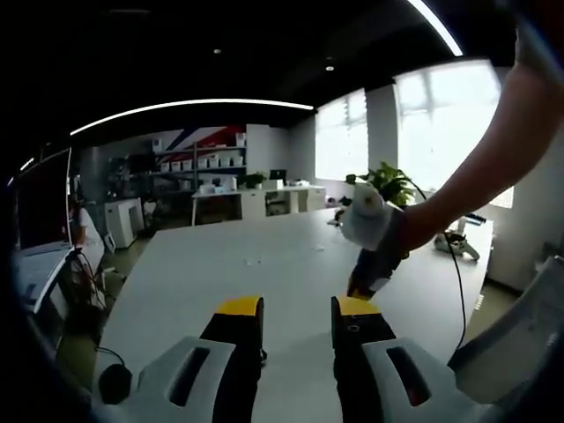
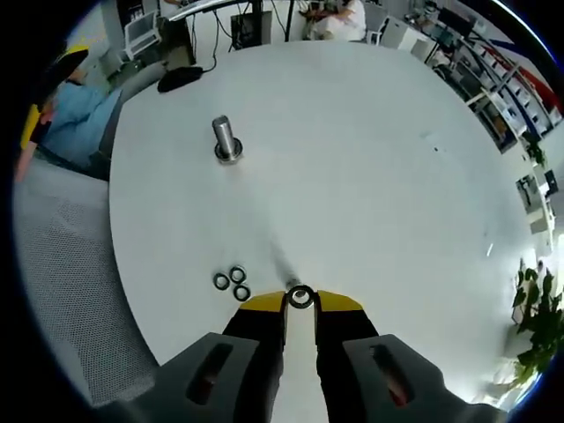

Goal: Place the washer onto the threaded stud by aligning its center hole with the stud, sliding it down to the base, and recovering from edge contact or off-axis alignment until the washer reaches the visible bottom stop.

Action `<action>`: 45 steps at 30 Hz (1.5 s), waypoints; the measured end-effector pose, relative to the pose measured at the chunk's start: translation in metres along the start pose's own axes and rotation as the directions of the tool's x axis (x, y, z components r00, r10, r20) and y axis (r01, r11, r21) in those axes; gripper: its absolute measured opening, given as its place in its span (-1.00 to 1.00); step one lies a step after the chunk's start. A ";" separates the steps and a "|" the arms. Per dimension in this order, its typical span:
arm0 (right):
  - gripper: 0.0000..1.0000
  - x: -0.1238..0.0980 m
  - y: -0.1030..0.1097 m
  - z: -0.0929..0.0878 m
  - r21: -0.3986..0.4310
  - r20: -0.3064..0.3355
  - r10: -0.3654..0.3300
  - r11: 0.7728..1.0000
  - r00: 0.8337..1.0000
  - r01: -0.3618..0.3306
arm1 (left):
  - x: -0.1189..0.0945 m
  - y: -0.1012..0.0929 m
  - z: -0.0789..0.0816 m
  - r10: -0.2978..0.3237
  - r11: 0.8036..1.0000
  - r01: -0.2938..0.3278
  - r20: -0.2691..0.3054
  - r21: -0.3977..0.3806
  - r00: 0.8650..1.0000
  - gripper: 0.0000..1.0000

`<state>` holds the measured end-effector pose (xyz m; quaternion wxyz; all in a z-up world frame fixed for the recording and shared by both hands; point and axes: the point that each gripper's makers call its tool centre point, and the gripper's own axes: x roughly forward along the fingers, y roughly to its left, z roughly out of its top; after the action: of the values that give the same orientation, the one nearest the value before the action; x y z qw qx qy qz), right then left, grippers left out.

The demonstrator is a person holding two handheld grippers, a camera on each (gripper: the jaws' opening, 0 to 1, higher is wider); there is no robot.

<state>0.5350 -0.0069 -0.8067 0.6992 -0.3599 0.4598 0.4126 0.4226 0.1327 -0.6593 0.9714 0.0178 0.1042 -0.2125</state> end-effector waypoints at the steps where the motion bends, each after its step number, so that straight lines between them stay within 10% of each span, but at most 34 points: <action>1: -0.74 0.000 0.000 0.000 0.001 -0.002 0.001 1.000 1.000 -0.001 | 0.000 0.000 0.000 0.000 1.000 0.000 0.000 -0.001 1.000 -0.42; 45: -0.57 0.008 -0.001 0.001 0.021 -0.005 0.008 1.000 1.000 -0.008 | 0.000 0.004 -0.003 0.012 1.000 -0.012 -0.012 -0.009 1.000 -0.43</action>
<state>0.5382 -0.0042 -0.8135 0.7003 -0.3517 0.4671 0.4095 0.4237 0.1365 -0.6622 0.9721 0.0151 0.1109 -0.2060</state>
